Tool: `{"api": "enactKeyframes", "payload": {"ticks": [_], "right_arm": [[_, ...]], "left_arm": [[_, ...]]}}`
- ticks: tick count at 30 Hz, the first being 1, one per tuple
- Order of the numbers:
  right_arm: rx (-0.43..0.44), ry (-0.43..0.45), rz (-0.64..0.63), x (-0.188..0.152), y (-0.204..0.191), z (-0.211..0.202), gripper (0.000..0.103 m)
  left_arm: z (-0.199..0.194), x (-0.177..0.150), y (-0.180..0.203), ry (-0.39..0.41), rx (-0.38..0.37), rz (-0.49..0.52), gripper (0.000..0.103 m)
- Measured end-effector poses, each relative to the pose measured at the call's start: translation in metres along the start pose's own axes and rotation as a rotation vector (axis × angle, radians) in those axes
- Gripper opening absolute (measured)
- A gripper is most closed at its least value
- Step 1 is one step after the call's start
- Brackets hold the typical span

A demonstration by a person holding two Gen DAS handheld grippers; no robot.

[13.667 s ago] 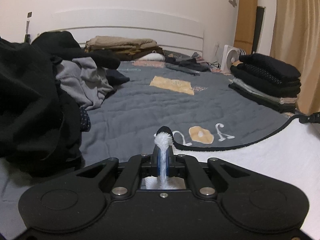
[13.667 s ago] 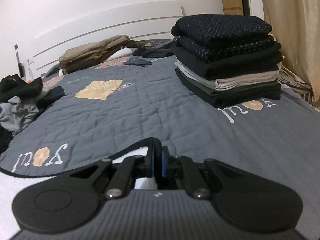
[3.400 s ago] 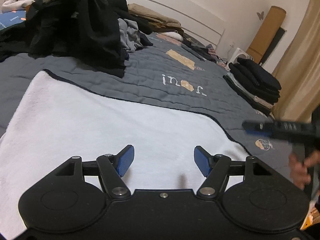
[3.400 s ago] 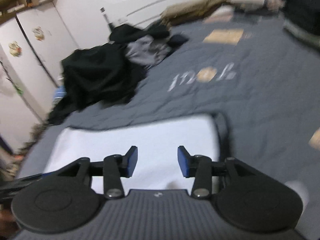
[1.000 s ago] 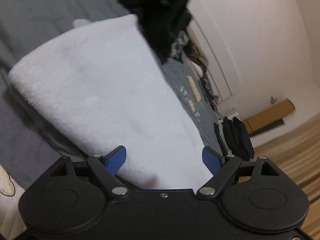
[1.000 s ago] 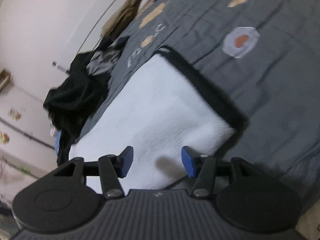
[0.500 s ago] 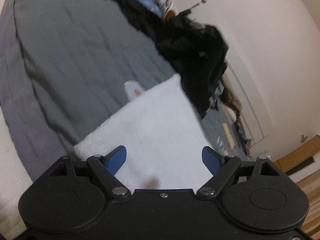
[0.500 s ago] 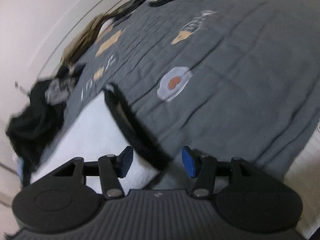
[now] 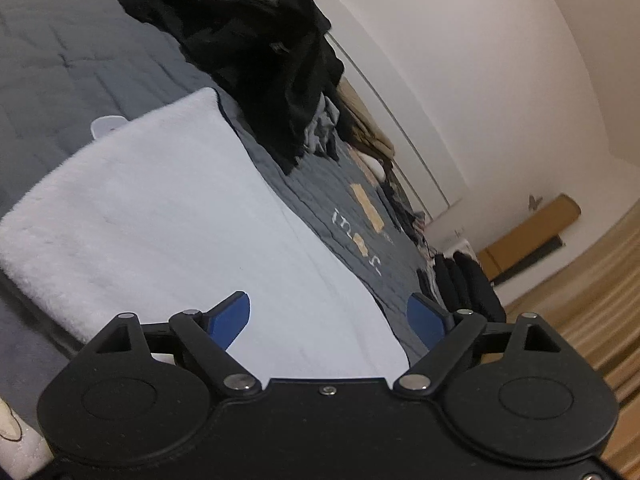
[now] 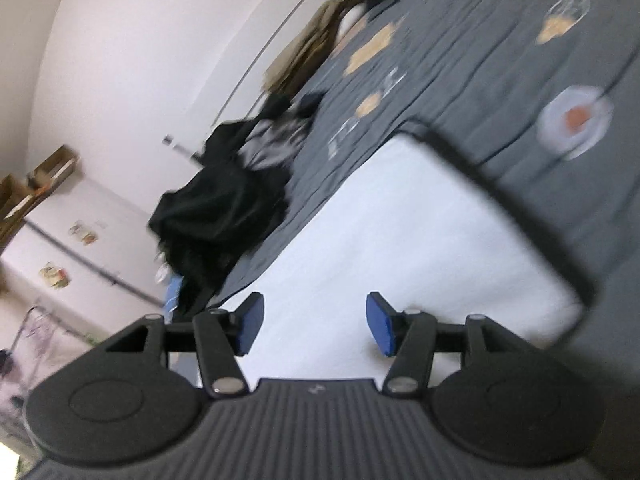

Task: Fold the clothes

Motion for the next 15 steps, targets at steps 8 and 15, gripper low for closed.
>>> {"api": "enactKeyframes", "payload": {"ticks": [8,15], "right_arm": [[-0.035,0.006,0.067,-0.006,0.031,0.008,0.056],[-0.177,0.146,0.105,0.022,0.068,-0.023,0.056]], "left_arm": [[0.007,0.001,-0.006,-0.019,0.038,0.007,0.086],[0.000,0.007,0.002,0.003,0.045,0.035,0.086]]}}
Point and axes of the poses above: each gripper's, at about its wrist camera, not at the fingertips, and z roughly the way its jaws point, y to its right, x to its top, the point moved 9 cm from there along z, roughly the way its jaws point, and after that the axes turned 5 degrees about -z, right-handed, at the moved point
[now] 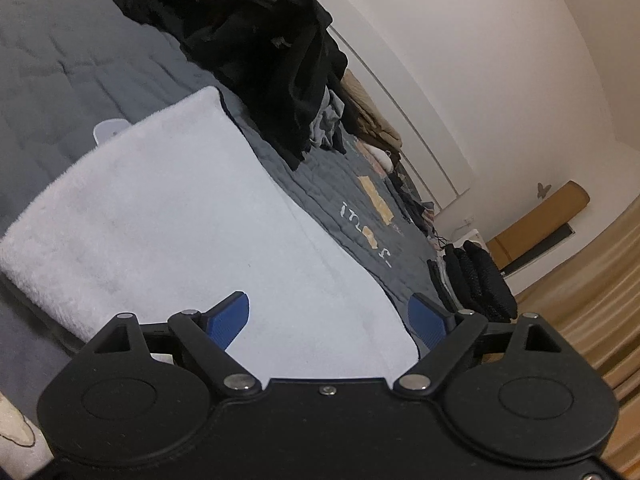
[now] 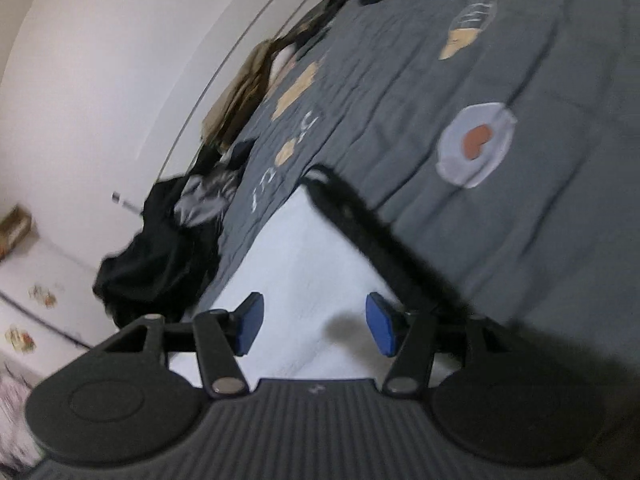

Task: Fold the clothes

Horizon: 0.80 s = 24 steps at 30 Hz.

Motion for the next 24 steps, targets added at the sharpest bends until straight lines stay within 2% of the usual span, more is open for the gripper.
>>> {"api": "enactKeyframes", "payload": {"ticks": [4,5,8,11,17,24], "right_arm": [[-0.075,0.062,-0.057,0.017,0.004,-0.018,0.057],[-0.071,0.063,-0.049,0.020,0.005,-0.020,0.057],[-0.059,0.039,-0.049,0.022,0.000,-0.025,0.057],[-0.061,0.015,-0.173,0.018,-0.019,-0.027,0.057],[-0.096,-0.020,-0.466,0.001,-0.052,-0.031,0.060],[-0.079,-0.109,-0.589,-0.023,-0.072,-0.027,0.060]], "left_arm": [[-0.007,0.004,0.008,0.018,0.005,0.046,0.086],[-0.008,0.005,0.011,0.020,0.006,0.065,0.086],[-0.011,0.009,0.020,0.031,0.082,0.195,0.087],[-0.014,0.010,0.027,0.033,0.149,0.300,0.091],[-0.014,0.007,0.033,0.003,0.227,0.453,0.095],[-0.009,0.003,0.026,-0.034,0.286,0.565,0.095]]}}
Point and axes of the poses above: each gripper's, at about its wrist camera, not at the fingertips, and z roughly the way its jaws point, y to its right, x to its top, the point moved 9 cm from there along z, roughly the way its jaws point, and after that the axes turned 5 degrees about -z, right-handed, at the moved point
